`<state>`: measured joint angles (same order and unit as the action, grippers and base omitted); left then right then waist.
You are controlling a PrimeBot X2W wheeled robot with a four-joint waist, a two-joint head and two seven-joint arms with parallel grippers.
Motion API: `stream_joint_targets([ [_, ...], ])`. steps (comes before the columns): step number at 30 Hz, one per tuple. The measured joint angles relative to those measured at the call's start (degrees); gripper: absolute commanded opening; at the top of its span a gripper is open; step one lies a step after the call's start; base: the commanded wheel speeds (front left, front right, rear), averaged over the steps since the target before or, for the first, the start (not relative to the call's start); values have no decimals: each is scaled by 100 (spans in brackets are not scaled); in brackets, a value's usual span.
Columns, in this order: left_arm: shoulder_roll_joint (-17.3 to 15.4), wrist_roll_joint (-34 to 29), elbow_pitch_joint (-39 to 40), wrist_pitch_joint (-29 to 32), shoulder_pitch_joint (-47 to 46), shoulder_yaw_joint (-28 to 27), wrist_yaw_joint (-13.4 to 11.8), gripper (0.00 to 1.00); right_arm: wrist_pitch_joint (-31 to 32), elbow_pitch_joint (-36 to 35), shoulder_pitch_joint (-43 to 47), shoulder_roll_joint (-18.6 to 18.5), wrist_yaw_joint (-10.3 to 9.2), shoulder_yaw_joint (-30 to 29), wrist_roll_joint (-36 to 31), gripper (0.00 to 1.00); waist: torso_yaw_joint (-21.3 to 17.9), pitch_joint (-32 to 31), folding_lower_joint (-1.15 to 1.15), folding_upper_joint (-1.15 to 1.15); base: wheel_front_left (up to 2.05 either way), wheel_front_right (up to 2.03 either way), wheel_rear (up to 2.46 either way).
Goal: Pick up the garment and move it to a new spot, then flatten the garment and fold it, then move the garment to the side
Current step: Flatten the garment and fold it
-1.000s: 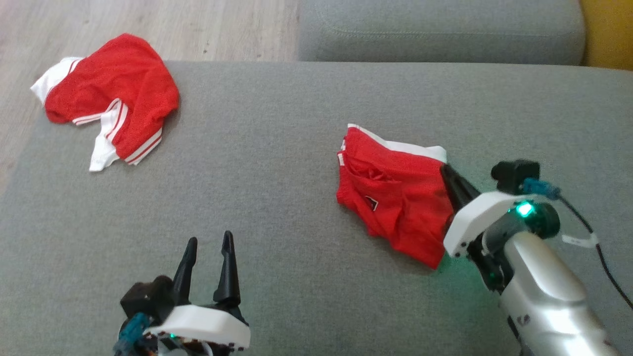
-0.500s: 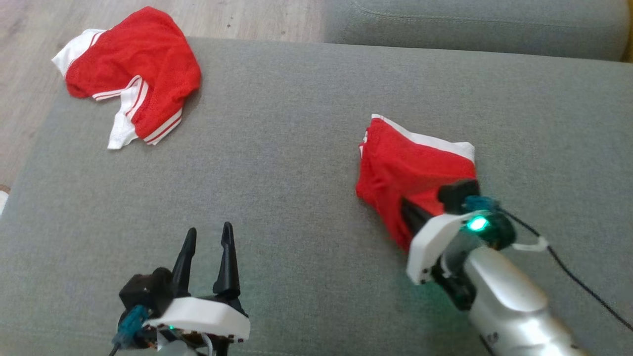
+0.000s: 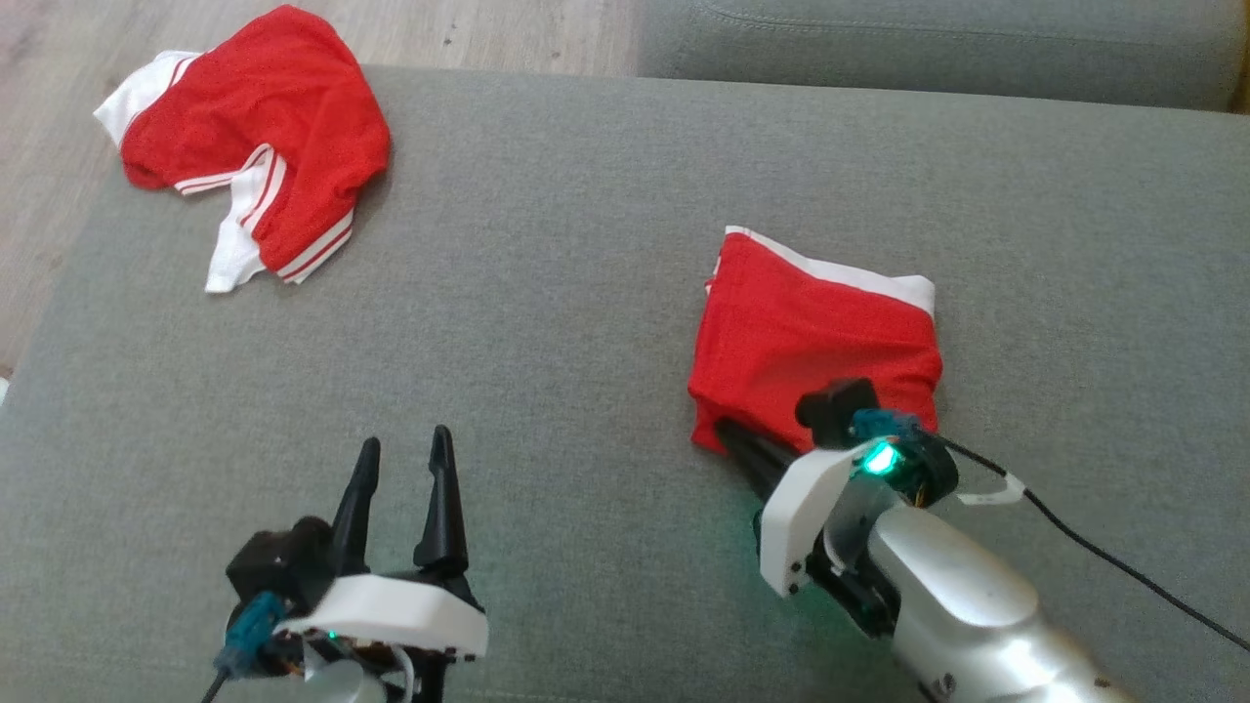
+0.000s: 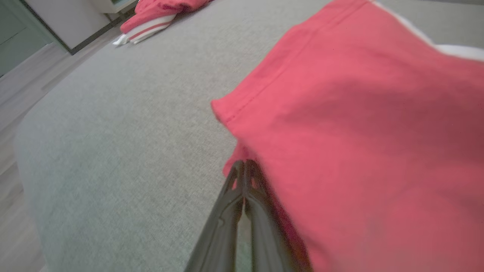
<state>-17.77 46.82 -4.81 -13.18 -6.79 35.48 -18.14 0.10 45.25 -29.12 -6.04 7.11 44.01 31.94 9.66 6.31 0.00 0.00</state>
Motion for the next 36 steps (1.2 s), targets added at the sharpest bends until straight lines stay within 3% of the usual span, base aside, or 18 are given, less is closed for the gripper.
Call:
stream_joint_targets([
  [2, 0, 0, -8, -1, -14, -26, 0, 100, -201, 5, -103, -1, 0, -9, 26, 0, -33, -27, 0, 0, 0, 0, 0],
  [4, -1, 0, -34, -3, -11, -31, 0, 100, -419, -4, -237, -7, 0, -75, 26, 13, -67, -77, 0, 0, 0, 0, 0],
  [6, -2, 0, -40, -8, -8, -34, 0, 100, -517, -24, -283, -11, 0, -133, 26, 46, -84, -108, 0, 0, 0, 0, 0],
  [8, -5, 0, -52, -10, -3, -45, 0, 100, -689, -85, -316, -15, 0, -255, 29, 91, -127, -179, 0, 0, 0, 0, 0],
  [9, -7, 0, -58, -10, -2, -55, 0, 100, -772, -105, -305, -18, 0, -319, 29, 100, -152, -214, 0, 0, 0, 0, 0],
  [19, -23, -2, -219, -59, 164, -152, 5, 100, -1205, -523, 383, -103, 0, -1527, -335, 100, -465, -624, -1, 0, 0, 0, 0],
  [28, -11, -47, -247, -78, 257, -160, 57, 100, -1066, -1350, 1152, -94, 0, -2636, -1100, 100, -626, -787, -1, 0, 0, 0, 0],
  [36, -11, -112, -299, -110, 500, -202, 122, 100, -829, -2340, 2154, 170, 0, -3483, -1801, 100, -645, -943, -1, 0, 0, 0, 0],
])
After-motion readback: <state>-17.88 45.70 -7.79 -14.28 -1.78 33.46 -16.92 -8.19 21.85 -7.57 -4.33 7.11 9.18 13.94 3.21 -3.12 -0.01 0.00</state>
